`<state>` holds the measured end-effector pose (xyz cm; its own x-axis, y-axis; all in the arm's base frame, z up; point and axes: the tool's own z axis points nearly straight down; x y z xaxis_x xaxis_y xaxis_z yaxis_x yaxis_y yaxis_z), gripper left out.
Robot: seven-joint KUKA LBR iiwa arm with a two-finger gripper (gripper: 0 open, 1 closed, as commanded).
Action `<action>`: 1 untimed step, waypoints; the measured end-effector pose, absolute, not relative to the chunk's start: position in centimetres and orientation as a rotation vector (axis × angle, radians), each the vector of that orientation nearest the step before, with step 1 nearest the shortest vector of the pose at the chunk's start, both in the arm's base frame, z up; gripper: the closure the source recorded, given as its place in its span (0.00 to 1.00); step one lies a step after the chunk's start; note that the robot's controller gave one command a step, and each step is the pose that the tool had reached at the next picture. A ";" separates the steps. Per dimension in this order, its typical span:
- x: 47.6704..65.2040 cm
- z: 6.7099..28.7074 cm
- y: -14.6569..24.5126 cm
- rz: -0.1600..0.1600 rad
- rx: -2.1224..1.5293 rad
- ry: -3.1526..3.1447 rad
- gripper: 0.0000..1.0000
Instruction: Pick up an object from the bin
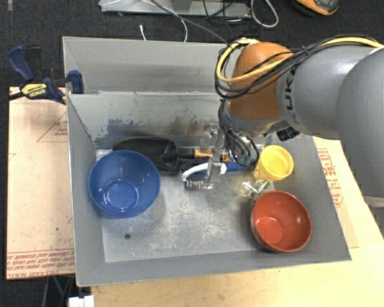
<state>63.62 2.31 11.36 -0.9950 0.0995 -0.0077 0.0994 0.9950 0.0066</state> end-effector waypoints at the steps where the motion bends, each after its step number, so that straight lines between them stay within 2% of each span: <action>1: 63.3 8.4 -8.1 -0.002 -0.290 3.120 0.00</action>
Offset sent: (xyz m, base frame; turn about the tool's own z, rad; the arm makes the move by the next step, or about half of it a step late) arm -0.0081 0.0649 -0.0436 0.0586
